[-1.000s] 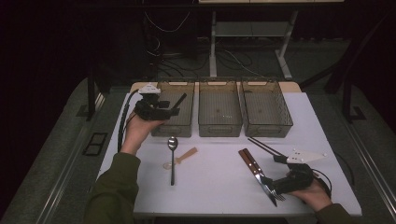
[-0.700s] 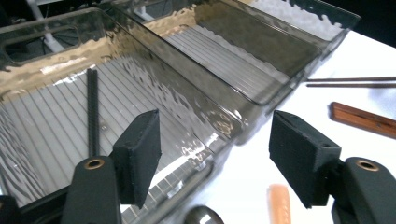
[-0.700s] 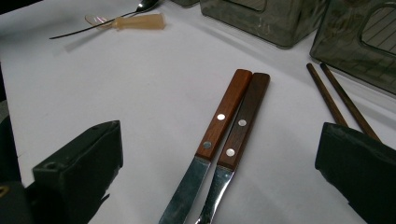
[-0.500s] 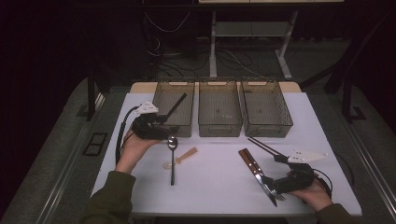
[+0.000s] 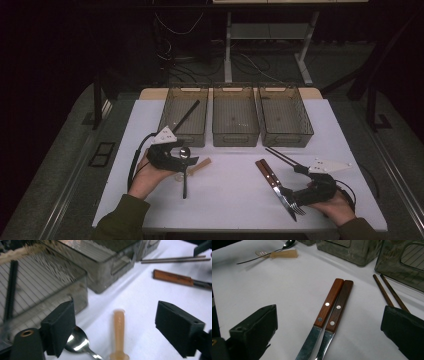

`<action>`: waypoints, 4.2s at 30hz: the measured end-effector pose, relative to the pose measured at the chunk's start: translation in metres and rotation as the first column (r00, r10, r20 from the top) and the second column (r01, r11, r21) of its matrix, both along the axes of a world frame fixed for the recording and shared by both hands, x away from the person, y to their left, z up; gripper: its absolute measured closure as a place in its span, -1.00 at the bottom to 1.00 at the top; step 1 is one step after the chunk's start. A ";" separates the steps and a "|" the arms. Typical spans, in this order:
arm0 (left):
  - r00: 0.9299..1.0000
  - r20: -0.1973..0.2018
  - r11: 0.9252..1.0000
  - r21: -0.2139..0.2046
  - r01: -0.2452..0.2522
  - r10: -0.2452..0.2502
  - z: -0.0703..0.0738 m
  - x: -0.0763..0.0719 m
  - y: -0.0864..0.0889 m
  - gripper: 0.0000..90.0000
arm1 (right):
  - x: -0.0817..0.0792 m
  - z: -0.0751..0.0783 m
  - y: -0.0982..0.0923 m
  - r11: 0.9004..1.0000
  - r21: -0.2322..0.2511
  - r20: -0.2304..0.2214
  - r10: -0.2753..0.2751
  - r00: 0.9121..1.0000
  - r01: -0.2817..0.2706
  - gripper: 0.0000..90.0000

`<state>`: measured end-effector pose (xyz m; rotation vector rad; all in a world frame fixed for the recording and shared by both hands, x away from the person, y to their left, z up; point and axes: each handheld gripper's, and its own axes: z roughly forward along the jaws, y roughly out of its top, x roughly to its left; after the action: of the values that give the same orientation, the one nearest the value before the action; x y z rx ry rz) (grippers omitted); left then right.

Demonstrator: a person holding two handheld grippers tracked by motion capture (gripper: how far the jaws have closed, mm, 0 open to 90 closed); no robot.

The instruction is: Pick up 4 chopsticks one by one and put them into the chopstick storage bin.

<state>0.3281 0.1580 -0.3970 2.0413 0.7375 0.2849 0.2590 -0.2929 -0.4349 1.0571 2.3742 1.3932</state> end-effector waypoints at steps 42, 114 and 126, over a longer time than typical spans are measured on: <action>0.996 -0.056 0.998 0.009 0.070 -0.069 -0.038 -0.050 0.008 -1.00 | 0.015 0.016 -0.014 0.995 -0.095 0.000 -0.022 1.000 0.022 -0.91; 0.996 -0.036 0.996 -0.027 0.083 -0.084 -0.037 -0.053 0.013 -0.92 | 0.067 -0.003 -0.067 0.932 -0.358 -0.168 -0.013 0.986 -0.049 0.81; 0.995 -0.044 0.996 -0.023 0.088 -0.089 -0.038 -0.052 0.012 -0.92 | 0.067 -0.005 -0.068 0.932 -0.356 -0.149 0.020 0.989 -0.072 0.89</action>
<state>0.2759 0.1703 -0.4351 2.0597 0.6722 0.1799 0.3255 -0.3611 -0.4400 1.0306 2.6353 0.8636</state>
